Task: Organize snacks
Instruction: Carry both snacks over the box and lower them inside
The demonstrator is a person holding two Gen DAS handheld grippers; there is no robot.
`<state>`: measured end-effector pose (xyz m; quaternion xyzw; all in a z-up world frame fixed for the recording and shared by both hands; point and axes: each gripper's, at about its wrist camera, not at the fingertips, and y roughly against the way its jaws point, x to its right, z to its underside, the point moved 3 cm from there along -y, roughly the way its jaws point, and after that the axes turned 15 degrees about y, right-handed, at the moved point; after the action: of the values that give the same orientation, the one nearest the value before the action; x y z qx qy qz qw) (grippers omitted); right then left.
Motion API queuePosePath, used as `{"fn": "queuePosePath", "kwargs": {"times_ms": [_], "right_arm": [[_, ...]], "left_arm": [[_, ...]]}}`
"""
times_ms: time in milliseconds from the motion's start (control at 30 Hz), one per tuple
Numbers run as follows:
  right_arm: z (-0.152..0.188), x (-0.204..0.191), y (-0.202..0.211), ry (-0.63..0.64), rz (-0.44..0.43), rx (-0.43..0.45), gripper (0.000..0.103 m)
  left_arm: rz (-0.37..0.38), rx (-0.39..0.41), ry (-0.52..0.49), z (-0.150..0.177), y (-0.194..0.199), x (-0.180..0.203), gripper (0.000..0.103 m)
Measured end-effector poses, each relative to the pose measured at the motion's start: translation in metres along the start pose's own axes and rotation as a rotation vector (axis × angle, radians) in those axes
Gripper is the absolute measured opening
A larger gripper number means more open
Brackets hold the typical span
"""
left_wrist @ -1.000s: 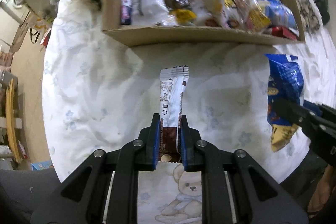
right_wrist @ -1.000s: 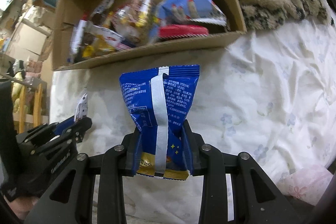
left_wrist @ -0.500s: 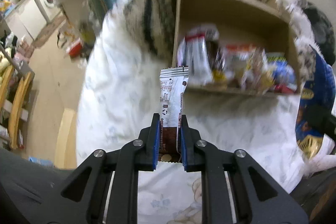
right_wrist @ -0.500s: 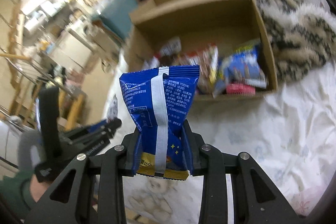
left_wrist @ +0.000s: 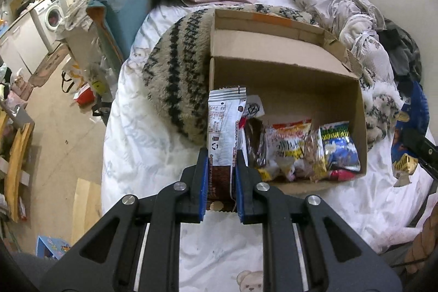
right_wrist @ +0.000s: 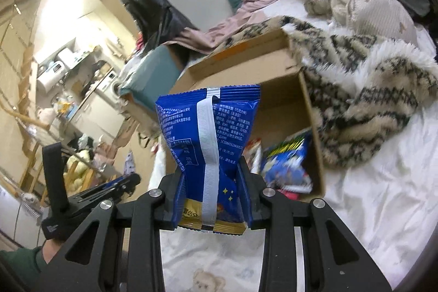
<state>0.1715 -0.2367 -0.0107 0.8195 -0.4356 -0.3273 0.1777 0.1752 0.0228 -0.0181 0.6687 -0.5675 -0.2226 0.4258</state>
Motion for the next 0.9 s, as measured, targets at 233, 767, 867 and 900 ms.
{"fn": "queuePosePath", "kwargs": {"times_ms": [233, 767, 867, 900], "right_arm": [[-0.021, 0.023, -0.018, 0.008, 0.053, -0.01, 0.035], [-0.009, 0.048, -0.082, -0.002, 0.12, -0.201, 0.035], [-0.005, 0.052, -0.089, -0.028, 0.121, -0.222, 0.035], [-0.004, 0.053, -0.091, -0.036, 0.12, -0.229, 0.035]], "left_arm": [[-0.001, 0.026, -0.056, -0.025, -0.014, 0.02, 0.014], [0.01, -0.033, -0.09, -0.025, -0.077, 0.032, 0.014], [0.007, -0.034, -0.095, -0.023, -0.082, 0.033, 0.014], [0.011, -0.043, -0.087, -0.023, -0.083, 0.033, 0.014]]}}
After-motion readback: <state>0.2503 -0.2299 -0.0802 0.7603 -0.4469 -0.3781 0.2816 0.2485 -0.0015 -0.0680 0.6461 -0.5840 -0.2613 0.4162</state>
